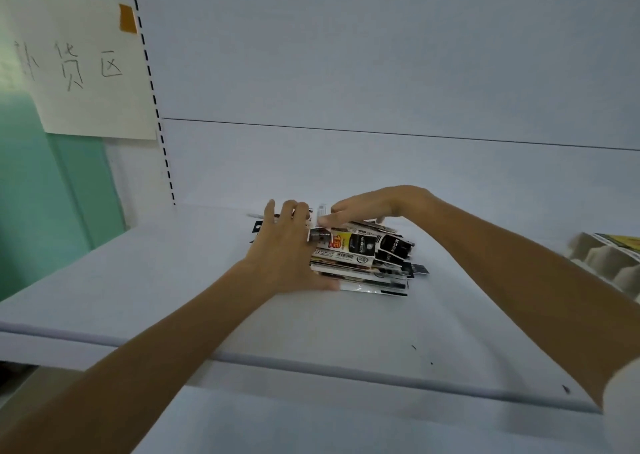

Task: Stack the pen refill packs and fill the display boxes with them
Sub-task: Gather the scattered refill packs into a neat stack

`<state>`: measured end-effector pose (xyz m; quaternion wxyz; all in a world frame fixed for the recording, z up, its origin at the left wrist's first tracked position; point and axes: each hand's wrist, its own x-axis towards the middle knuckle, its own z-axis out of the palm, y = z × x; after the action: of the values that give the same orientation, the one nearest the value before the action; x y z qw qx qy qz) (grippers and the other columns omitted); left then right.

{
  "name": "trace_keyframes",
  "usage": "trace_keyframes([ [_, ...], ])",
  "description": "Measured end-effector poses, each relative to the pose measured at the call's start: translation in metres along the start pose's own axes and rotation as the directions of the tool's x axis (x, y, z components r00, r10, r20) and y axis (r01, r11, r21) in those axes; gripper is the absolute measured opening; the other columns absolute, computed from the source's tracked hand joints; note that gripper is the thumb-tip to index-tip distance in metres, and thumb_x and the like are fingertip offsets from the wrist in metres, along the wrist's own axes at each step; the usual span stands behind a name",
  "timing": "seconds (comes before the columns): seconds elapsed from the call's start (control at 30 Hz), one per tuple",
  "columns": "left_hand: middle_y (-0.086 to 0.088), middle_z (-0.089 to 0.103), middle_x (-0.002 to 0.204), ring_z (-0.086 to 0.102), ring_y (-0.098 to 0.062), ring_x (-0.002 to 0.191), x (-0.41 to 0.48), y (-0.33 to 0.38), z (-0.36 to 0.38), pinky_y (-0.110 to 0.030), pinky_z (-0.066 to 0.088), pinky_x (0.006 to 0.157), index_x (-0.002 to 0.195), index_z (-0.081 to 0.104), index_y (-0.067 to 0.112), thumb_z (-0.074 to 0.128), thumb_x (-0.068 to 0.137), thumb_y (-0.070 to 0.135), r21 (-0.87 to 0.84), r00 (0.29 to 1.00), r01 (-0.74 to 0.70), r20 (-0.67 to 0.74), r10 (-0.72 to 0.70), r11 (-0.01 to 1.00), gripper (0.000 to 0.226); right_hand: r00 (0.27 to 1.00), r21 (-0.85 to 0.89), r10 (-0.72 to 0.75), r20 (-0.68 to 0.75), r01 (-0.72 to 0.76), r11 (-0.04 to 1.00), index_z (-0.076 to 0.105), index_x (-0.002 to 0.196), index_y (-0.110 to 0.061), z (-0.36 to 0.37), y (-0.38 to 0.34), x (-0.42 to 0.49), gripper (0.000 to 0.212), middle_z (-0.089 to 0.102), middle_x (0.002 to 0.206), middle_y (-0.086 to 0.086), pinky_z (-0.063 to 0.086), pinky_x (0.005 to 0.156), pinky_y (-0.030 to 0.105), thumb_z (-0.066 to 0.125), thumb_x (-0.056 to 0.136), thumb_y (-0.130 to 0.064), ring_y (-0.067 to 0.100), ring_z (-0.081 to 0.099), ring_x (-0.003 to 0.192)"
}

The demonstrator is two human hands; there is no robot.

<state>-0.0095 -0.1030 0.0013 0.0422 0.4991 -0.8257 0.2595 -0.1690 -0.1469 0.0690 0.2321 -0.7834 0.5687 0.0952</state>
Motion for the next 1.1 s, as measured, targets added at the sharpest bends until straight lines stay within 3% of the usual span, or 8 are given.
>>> trace_keyframes([
  [0.17, -0.01, 0.031, 0.14, 0.021, -0.026, 0.135, -0.001, -0.001, -0.002, -0.053, 0.007, 0.114, 0.13, 0.046, 0.015, 0.038, 0.066, 0.085, -0.016, 1.0, 0.004, 0.001, -0.004, 1.0, 0.095, 0.998, 0.022, 0.058, -0.01, -0.058, 0.998, 0.048, 0.12, -0.028, -0.004, -0.004, 0.003, 0.06, 0.046, 0.129, 0.002, 0.032, 0.103, 0.057, 0.063, 0.069, -0.053, 0.022, 0.038, 0.124],
  [0.37, -0.023, 0.034, 0.144, 0.026, -0.038, 0.137, 0.0, -0.006, 0.012, -0.059, 0.023, 0.11, 0.133, 0.038, 0.002, 0.033, 0.055, 0.089, -0.108, 0.952, -0.044, -0.306, 0.009, 0.993, 0.116, 0.995, 0.076, 0.087, 0.049, -0.091, 0.993, 0.048, 0.096, -0.022, 0.003, 0.005, 0.005, 0.027, 0.052, 0.092, 0.001, 0.048, 0.076, 0.037, 0.06, 0.073, -0.013, 0.02, 0.051, 0.089],
  [0.5, -0.014, 0.012, 0.155, 0.004, -0.03, 0.145, 0.012, -0.01, 0.008, -0.056, 0.0, 0.115, 0.147, 0.003, 0.008, 0.03, 0.057, 0.092, -0.034, 0.989, -0.094, -0.118, 0.09, 0.995, 0.126, 0.998, -0.258, 0.064, 0.025, -0.055, 0.965, 0.011, 0.147, -0.025, 0.006, -0.012, 0.002, 0.08, 0.04, 0.139, 0.007, 0.033, 0.1, 0.04, 0.051, 0.08, -0.004, 0.027, 0.035, 0.126],
  [0.67, 0.001, 0.039, 0.142, 0.035, -0.017, 0.131, 0.017, -0.011, 0.013, -0.041, 0.017, 0.114, 0.144, 0.019, 0.017, 0.054, 0.061, 0.081, -0.366, 0.987, -0.019, 0.139, 0.075, 0.93, 0.111, 0.998, -0.056, -0.037, 0.056, 0.04, 0.998, 0.029, 0.138, -0.02, 0.013, -0.013, 0.004, 0.066, 0.045, 0.121, -0.006, 0.033, 0.1, 0.032, 0.06, 0.084, -0.039, 0.015, 0.043, 0.111],
  [0.83, 0.007, 0.055, 0.108, 0.045, -0.011, 0.087, 0.024, -0.012, 0.014, -0.028, 0.035, 0.078, 0.115, 0.046, 0.022, 0.064, 0.057, 0.075, -0.406, 0.993, -0.008, 0.101, 0.053, 0.914, 0.081, 1.0, -0.209, 0.004, -0.027, -0.01, 0.978, 0.023, 0.139, -0.024, 0.025, -0.001, 0.014, 0.11, 0.048, 0.128, -0.007, 0.038, 0.103, 0.036, 0.08, 0.051, -0.059, 0.018, 0.047, 0.116],
  [0.93, 0.006, 0.052, 0.12, 0.048, -0.016, 0.112, 0.024, -0.016, 0.016, -0.035, 0.034, 0.096, 0.129, 0.038, 0.023, 0.064, 0.06, 0.073, -0.416, 0.988, -0.024, 0.129, 0.085, 0.909, 0.09, 0.998, -0.183, 0.008, -0.055, -0.018, 0.983, 0.024, 0.137, -0.027, 0.028, 0.004, 0.018, 0.114, 0.05, 0.124, -0.009, 0.041, 0.101, 0.038, 0.081, 0.044, -0.059, 0.018, 0.049, 0.113],
  [1.0, 0.002, 0.027, 0.149, 0.019, -0.018, 0.14, 0.018, -0.025, 0.015, -0.048, 0.011, 0.115, 0.147, 0.009, 0.024, 0.064, 0.061, 0.073, -0.425, 0.985, -0.012, 0.153, 0.085, 0.905, 0.114, 0.996, -0.167, 0.008, -0.09, -0.023, 0.986, 0.026, 0.135, -0.027, 0.027, 0.007, 0.017, 0.108, 0.052, 0.122, -0.01, 0.041, 0.099, 0.038, 0.082, 0.047, -0.055, 0.018, 0.049, 0.112],
  [1.1, 0.002, 0.01, 0.156, 0.007, -0.017, 0.144, -0.002, -0.052, 0.017, -0.051, 0.007, 0.116, 0.148, -0.003, 0.029, 0.051, 0.039, 0.091, -0.552, 0.99, 0.129, 0.117, -0.077, 0.824, 0.136, 0.994, -0.156, 0.003, -0.108, -0.019, 0.988, 0.029, 0.133, -0.029, 0.027, 0.009, 0.018, 0.099, 0.051, 0.121, -0.011, 0.04, 0.099, 0.04, 0.083, 0.053, -0.049, 0.017, 0.047, 0.112],
])
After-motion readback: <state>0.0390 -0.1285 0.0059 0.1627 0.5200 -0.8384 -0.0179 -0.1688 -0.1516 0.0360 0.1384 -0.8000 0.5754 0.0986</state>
